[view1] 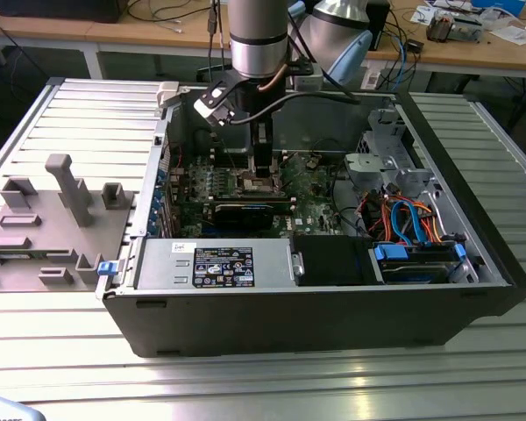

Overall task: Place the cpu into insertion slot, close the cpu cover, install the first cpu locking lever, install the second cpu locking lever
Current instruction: 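Place the cpu into insertion slot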

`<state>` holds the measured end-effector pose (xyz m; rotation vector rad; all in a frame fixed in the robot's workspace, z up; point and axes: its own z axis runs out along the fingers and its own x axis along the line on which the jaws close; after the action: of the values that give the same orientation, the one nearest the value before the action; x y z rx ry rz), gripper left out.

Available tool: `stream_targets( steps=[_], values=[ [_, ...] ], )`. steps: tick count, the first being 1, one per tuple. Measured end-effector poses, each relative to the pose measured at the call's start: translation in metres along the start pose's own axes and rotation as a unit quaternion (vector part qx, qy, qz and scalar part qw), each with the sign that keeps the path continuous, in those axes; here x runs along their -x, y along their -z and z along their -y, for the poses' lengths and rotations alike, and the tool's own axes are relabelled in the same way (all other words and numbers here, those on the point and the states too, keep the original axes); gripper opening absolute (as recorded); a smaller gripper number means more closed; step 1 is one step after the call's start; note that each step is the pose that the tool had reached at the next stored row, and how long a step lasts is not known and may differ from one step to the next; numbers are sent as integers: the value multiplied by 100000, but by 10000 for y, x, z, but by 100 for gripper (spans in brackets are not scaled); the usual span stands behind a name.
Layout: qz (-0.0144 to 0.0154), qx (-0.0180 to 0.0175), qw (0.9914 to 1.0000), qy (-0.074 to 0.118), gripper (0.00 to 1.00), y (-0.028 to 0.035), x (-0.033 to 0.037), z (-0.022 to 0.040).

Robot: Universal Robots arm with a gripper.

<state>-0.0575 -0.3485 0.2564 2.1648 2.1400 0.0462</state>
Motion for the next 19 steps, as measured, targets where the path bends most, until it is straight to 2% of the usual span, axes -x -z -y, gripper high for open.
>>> stream_targets(
  steps=[19],
  values=[
    [0,0,100000,2,55,-33,-1,3]
  ],
)
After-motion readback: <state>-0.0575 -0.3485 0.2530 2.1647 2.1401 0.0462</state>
